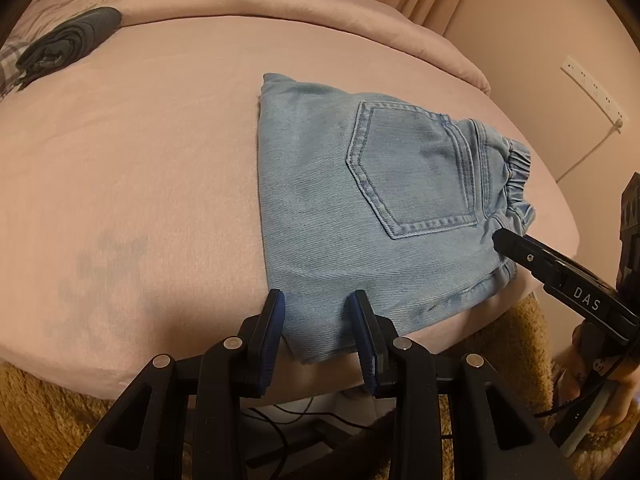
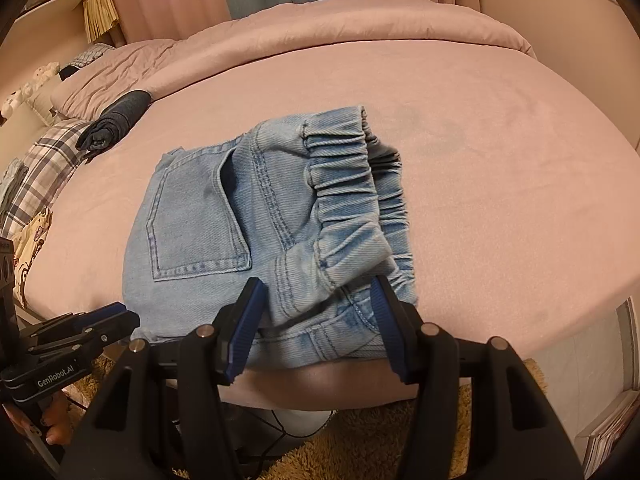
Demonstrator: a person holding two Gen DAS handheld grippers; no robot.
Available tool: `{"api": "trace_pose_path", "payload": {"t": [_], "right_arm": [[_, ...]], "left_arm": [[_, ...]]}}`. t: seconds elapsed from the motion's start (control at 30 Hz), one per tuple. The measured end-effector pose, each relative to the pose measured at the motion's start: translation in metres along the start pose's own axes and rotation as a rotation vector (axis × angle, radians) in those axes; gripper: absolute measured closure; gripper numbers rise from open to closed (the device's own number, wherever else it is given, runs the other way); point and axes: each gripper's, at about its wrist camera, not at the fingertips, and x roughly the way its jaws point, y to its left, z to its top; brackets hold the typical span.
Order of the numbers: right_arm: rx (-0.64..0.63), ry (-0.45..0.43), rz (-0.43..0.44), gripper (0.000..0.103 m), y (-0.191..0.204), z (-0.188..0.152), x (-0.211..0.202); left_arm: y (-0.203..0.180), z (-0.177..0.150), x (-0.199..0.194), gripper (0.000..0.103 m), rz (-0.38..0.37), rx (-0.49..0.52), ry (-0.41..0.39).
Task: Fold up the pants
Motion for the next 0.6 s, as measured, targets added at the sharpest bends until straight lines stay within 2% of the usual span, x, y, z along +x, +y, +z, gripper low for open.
{"api": "trace_pose_path", "payload": {"t": [0.1, 0.2, 0.47, 0.57, 0.6], "right_arm": [[0.000, 0.001, -0.001, 0.049, 0.000, 0.000, 0.000], [0.004, 0.001, 0.001, 0.049, -0.002, 0.000, 0.000], [0.016, 0.007, 0.022, 0.049, -0.005, 0.001, -0.001], [0.033, 0.027, 0.029, 0.048, -0.006, 0.004, -0.001], [0.041, 0.035, 0.031, 0.047, -0.006, 0.006, -0.001]], "left_arm": [[0.001, 0.000, 0.000, 0.068, 0.002, -0.003, 0.002], [0.004, 0.000, 0.000, 0.062, 0.010, -0.022, 0.014], [0.009, 0.009, -0.005, 0.062, -0.008, -0.050, 0.047], [0.004, 0.019, -0.016, 0.061, 0.021, -0.027, 0.033], [0.002, 0.022, -0.020, 0.058, 0.036, -0.015, 0.022]]}}
